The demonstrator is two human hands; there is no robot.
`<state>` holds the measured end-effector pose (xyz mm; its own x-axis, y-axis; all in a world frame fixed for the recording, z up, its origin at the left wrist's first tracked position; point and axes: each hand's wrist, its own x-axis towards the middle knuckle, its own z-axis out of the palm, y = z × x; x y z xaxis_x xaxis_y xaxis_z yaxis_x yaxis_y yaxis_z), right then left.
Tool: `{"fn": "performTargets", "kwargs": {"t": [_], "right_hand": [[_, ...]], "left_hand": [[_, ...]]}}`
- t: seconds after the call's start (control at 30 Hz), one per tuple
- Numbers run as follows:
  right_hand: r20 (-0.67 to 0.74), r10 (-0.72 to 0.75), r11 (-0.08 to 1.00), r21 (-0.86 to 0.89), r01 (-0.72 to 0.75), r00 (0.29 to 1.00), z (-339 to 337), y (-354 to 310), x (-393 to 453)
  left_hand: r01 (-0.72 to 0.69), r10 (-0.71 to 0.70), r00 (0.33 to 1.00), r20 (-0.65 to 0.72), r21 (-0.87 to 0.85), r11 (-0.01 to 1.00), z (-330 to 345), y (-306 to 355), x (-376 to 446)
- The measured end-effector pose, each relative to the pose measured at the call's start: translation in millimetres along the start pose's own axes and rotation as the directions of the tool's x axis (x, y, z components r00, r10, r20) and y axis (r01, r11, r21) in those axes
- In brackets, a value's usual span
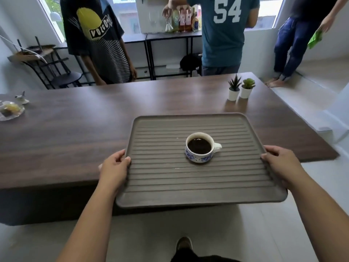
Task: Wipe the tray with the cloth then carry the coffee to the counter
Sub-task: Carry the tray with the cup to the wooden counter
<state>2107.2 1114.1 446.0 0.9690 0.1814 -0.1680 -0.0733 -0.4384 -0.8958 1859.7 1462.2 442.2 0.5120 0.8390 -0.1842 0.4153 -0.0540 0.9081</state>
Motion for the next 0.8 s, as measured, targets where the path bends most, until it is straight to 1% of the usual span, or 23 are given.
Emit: {"fn": "performTargets", "kwargs": {"t": [0.13,0.2,0.3,0.43,0.53,0.63,0.8], "right_hand": [[-0.005,0.016,0.999,-0.043,-0.016,1.000,23,-12,53],[-0.007,0.031,0.997,-0.064,-0.031,0.999,34,-19,75],[-0.004,0.016,0.996,-0.082,-0.016,1.000,49,-31,104],[-0.002,0.004,0.992,-0.124,-0.004,1.000,67,-43,136],[0.000,0.006,0.991,-0.135,-0.006,1.000,79,-46,156],[0.013,-0.001,0.990,-0.142,0.003,1.000,90,-50,168],[0.030,0.001,0.990,-0.139,0.003,1.000,99,-52,188]], "left_hand": [[0.009,-0.011,1.000,0.023,0.071,0.997,13,3,67],[0.037,-0.037,0.999,-0.002,0.098,0.994,20,0,98],[0.043,-0.042,0.999,-0.029,0.061,0.997,31,0,131],[0.038,-0.036,0.999,-0.035,0.059,0.998,40,-2,160],[0.029,-0.024,0.998,-0.051,0.092,0.995,44,-5,183],[-0.002,0.007,0.999,-0.039,0.130,0.991,42,-35,221],[-0.001,0.018,0.997,-0.076,0.218,0.976,46,-14,221]]}}
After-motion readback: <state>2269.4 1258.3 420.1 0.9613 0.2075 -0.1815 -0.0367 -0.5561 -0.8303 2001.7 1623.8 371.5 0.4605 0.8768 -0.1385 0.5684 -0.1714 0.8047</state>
